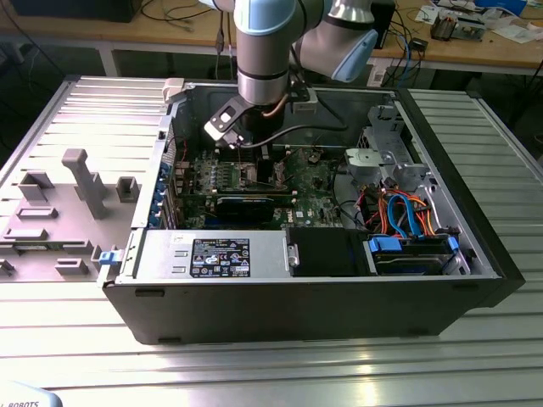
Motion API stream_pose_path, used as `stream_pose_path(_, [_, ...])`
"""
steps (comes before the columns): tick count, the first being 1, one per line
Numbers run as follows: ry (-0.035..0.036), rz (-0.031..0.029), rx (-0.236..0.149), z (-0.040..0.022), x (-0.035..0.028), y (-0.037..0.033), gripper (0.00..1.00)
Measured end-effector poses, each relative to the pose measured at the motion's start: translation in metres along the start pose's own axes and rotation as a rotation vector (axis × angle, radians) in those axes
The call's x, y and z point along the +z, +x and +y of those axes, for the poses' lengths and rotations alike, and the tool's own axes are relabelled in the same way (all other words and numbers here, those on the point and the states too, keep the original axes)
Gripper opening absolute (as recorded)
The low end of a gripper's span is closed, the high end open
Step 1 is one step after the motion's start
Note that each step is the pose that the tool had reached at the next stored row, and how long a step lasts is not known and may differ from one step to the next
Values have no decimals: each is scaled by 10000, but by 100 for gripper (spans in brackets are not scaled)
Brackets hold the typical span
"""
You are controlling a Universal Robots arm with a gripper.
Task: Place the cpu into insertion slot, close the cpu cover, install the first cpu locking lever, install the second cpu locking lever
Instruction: 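Place the cpu into insertion slot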
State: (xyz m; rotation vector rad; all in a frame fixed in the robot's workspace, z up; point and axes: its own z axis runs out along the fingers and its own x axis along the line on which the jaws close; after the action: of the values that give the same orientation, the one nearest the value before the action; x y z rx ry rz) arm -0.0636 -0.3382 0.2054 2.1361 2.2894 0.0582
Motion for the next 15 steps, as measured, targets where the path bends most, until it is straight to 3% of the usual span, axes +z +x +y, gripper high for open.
stream_pose_path(4, [105, -18, 9, 5, -138, 3, 60])
stream_pose_path(5, [119, -31, 9, 6, -149, 3, 54])
stream_pose_path(11, [126, -33, 9, 6, -150, 3, 11])
stream_pose_path(15, [127, -33, 8, 6, -150, 3, 11])
